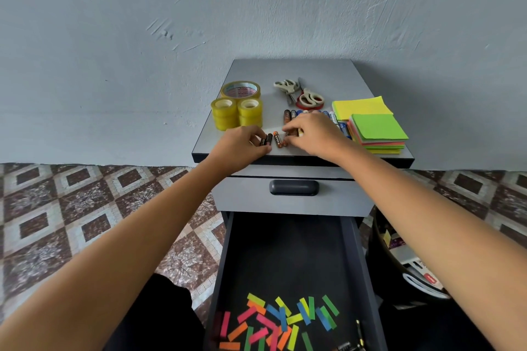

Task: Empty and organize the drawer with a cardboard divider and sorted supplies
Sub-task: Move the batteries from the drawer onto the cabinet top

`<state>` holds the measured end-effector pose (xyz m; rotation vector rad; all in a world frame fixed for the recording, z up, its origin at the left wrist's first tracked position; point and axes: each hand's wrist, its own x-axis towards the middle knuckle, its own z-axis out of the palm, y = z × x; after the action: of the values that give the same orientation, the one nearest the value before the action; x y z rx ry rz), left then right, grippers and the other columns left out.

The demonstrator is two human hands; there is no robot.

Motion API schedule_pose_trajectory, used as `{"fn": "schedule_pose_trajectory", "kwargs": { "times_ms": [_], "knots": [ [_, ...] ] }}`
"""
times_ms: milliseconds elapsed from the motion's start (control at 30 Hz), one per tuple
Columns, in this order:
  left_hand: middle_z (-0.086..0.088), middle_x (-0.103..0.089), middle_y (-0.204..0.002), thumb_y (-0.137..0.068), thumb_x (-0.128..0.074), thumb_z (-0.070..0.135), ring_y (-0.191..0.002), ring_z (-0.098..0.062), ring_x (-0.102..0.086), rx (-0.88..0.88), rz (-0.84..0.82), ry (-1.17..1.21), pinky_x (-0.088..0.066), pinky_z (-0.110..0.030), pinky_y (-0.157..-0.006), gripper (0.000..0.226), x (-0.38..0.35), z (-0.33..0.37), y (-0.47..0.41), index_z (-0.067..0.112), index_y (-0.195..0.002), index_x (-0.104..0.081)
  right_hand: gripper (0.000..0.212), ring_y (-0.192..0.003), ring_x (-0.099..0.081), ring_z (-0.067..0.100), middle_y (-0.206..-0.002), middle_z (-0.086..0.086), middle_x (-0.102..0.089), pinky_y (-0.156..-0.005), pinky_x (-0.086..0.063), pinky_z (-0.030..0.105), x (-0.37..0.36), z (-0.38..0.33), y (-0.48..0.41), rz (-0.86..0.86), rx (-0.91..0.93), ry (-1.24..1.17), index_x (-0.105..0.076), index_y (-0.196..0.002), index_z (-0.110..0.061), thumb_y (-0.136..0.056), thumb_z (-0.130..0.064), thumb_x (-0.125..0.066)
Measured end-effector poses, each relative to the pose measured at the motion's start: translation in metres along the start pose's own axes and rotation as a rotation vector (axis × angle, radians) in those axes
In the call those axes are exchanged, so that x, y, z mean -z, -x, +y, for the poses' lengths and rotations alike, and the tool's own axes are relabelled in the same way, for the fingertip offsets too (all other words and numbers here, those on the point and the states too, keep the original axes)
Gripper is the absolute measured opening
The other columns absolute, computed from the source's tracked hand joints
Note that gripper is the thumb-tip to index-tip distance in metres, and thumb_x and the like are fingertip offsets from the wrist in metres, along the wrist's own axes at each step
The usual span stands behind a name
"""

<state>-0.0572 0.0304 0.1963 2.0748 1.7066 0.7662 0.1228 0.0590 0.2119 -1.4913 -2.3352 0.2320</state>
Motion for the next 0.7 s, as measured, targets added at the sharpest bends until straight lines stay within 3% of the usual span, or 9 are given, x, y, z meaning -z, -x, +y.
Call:
{"fn": "schedule_pose_trajectory", "kwargs": {
  "times_ms": [100, 233, 400, 500, 700],
  "knots": [
    [-0.006, -0.064, -0.096, -0.085, -0.066, 0.023, -0.085, -0.016, -0.055, -0.027, -0.003, -0.02, -0.039, -0.021, -0.071, 0.031, -0.002, 0.0, -0.001, 0.01, -0.112, -0.063, 0.039, -0.117, -0.043, 0.026, -0.121, 0.003, -0.062, -0.096, -0.04, 0.038, 0.0, -0.004, 0.005, -0.064, 0.061, 0.066, -0.063, -0.121, -0.02, -0.086, -0.037, -0.063],
    [-0.008, -0.065, -0.097, -0.085, -0.066, 0.019, -0.087, -0.018, -0.056, -0.04, 0.015, -0.005, -0.038, -0.021, -0.07, 0.027, -0.006, 0.002, -0.006, 0.008, -0.11, -0.065, 0.034, -0.111, -0.044, 0.026, -0.12, 0.002, -0.061, -0.089, -0.041, 0.038, -0.005, -0.008, 0.003, -0.035, 0.124, 0.184, -0.064, -0.12, -0.022, -0.09, -0.036, -0.058],
    [-0.005, -0.064, -0.098, -0.086, -0.065, 0.02, -0.087, -0.015, -0.055, -0.047, 0.018, -0.006, -0.037, -0.02, -0.07, 0.028, -0.01, 0.004, -0.016, 0.008, -0.112, -0.066, 0.029, -0.108, -0.046, 0.025, -0.117, -0.001, -0.063, -0.085, -0.041, 0.035, -0.01, -0.001, 0.0, 0.031, 0.098, 0.153, -0.065, -0.118, -0.024, -0.092, -0.03, -0.054],
    [-0.008, -0.065, -0.102, -0.086, -0.064, 0.021, -0.091, -0.018, -0.057, -0.055, 0.028, -0.03, -0.044, -0.026, -0.076, 0.03, -0.016, 0.007, -0.023, 0.007, -0.113, -0.065, 0.027, -0.107, -0.046, 0.026, -0.117, -0.002, -0.063, -0.083, -0.041, 0.034, -0.013, 0.004, -0.002, 0.055, 0.068, 0.11, -0.067, -0.116, -0.023, -0.092, -0.025, -0.052],
    [-0.011, -0.065, -0.104, -0.086, -0.065, 0.021, -0.096, -0.021, -0.059, -0.049, 0.058, -0.005, -0.048, -0.031, -0.084, 0.029, -0.022, 0.007, -0.03, 0.007, -0.111, -0.066, 0.03, -0.111, -0.047, 0.026, -0.119, 0.0, -0.061, -0.087, -0.043, 0.037, -0.018, 0.008, -0.006, 0.069, 0.027, 0.149, -0.065, -0.116, -0.022, -0.092, -0.033, -0.053]
  ]
}}
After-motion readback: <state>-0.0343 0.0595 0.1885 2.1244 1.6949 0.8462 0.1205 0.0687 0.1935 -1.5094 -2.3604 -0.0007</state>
